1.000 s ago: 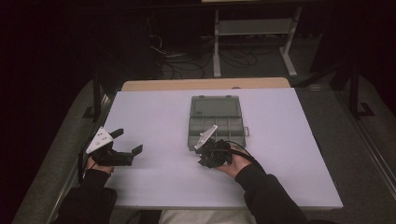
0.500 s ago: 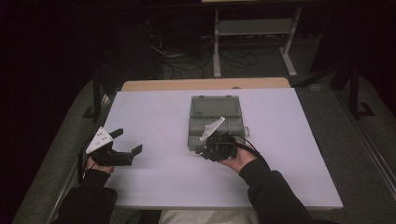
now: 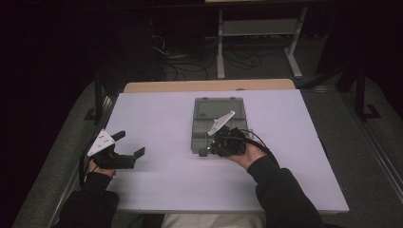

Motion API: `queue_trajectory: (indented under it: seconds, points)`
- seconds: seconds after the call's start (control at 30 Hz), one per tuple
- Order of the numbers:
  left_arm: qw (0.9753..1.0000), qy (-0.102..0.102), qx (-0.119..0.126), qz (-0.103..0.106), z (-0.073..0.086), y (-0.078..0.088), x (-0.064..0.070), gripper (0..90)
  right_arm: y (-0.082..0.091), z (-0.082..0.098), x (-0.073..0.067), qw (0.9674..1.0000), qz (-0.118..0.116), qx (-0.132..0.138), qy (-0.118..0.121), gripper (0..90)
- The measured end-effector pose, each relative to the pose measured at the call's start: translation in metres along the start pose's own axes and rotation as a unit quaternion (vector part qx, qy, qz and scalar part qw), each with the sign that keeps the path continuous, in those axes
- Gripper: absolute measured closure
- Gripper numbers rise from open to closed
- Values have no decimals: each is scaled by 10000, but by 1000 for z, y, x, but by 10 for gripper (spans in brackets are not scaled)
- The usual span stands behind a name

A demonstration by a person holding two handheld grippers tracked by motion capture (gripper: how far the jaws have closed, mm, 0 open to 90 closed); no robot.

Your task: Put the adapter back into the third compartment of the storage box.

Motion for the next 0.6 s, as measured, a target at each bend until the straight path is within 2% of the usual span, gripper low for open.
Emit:
queue_trajectory:
  seconds: [0.6]
  points:
    - [10000,1,2,8,0,0,0,0,13,-6,18,9998,139,57,-148,753]
Point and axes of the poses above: each handheld gripper's, and its own axes: y roughly backward along the jaws, z roughly out of its underside, x roughly to its right, the point moved 5 cm from there along -y, roughly forward along the jaws, and after that the axes turned 4 degrees about -y, right-handed, at the moved point
